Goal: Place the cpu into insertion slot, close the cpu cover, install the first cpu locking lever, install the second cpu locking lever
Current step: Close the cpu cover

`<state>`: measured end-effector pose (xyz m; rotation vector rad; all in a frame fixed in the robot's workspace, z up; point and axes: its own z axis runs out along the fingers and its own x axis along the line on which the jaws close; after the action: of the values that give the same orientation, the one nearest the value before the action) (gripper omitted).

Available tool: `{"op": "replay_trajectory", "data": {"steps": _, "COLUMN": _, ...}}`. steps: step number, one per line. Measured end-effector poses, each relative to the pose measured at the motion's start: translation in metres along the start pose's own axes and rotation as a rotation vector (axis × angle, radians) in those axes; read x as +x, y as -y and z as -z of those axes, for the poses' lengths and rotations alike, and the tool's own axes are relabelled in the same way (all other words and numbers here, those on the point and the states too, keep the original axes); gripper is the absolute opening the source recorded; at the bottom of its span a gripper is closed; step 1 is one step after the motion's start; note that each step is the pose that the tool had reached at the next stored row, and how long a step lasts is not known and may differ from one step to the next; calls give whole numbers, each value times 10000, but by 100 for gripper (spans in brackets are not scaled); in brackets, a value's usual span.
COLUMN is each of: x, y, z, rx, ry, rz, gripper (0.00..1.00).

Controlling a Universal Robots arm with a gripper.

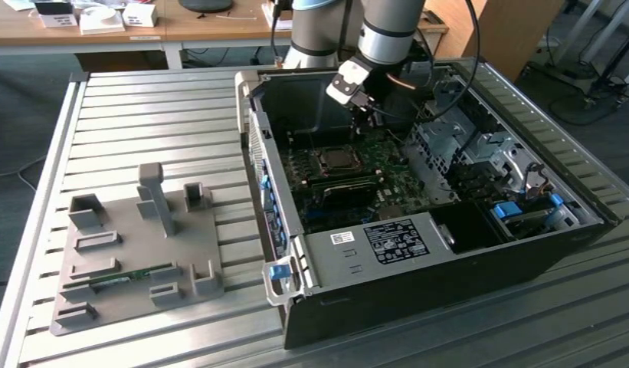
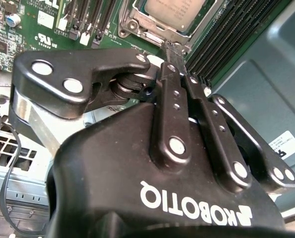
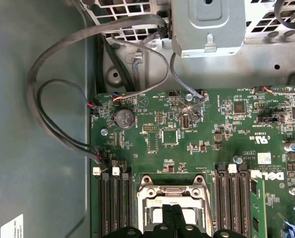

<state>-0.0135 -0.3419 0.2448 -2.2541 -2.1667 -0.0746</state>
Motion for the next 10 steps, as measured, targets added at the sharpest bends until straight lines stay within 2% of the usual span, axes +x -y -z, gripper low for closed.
{"op": "replay_trajectory", "data": {"steps": 10, "x": -2, "y": 25, "z": -14, "rx": 8, "ry": 1, "rz": 0, "gripper": 11}}
